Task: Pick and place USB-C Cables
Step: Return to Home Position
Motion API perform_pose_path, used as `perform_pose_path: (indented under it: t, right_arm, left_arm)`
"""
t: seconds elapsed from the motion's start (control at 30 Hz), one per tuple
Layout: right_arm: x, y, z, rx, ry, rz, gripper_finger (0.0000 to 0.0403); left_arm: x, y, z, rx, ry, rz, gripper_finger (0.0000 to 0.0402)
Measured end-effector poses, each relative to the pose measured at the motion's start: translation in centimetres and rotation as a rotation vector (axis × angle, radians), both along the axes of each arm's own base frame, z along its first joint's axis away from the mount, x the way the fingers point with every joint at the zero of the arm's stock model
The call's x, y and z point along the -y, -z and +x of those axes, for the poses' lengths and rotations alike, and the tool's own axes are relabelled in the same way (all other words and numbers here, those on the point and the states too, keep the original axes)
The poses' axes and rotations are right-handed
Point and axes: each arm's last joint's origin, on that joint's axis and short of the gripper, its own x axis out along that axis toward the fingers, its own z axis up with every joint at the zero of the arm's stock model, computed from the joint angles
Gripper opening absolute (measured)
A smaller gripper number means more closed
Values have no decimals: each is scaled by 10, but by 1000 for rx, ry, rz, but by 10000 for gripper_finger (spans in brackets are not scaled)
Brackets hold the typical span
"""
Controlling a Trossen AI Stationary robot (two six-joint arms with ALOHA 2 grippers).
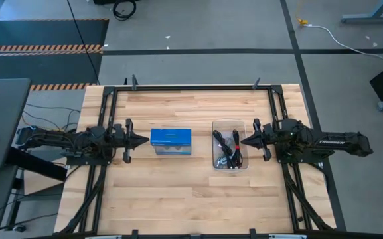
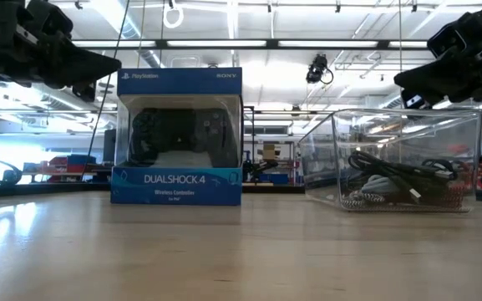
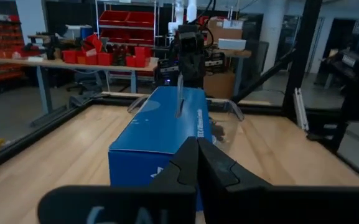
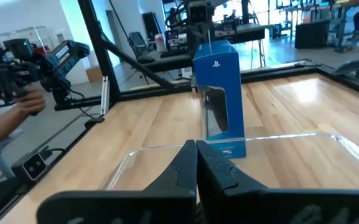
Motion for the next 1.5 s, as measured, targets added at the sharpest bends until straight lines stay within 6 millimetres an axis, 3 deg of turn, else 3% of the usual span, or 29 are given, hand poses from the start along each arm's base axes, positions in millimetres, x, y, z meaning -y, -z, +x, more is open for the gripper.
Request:
perform_pose_path:
  t: [0.37,0.7,1.5]
  right_arm:
    - [0,5,0,-51,1,36,11]
    - [0,5,0,-50,1,36,12]
    - [0,5,0,-50,1,34,14]
  left_arm:
    - [0,0,0,-4,17,21,4]
    - [0,0,0,0,20,-38,43]
    - [0,0,0,0,20,-33,41]
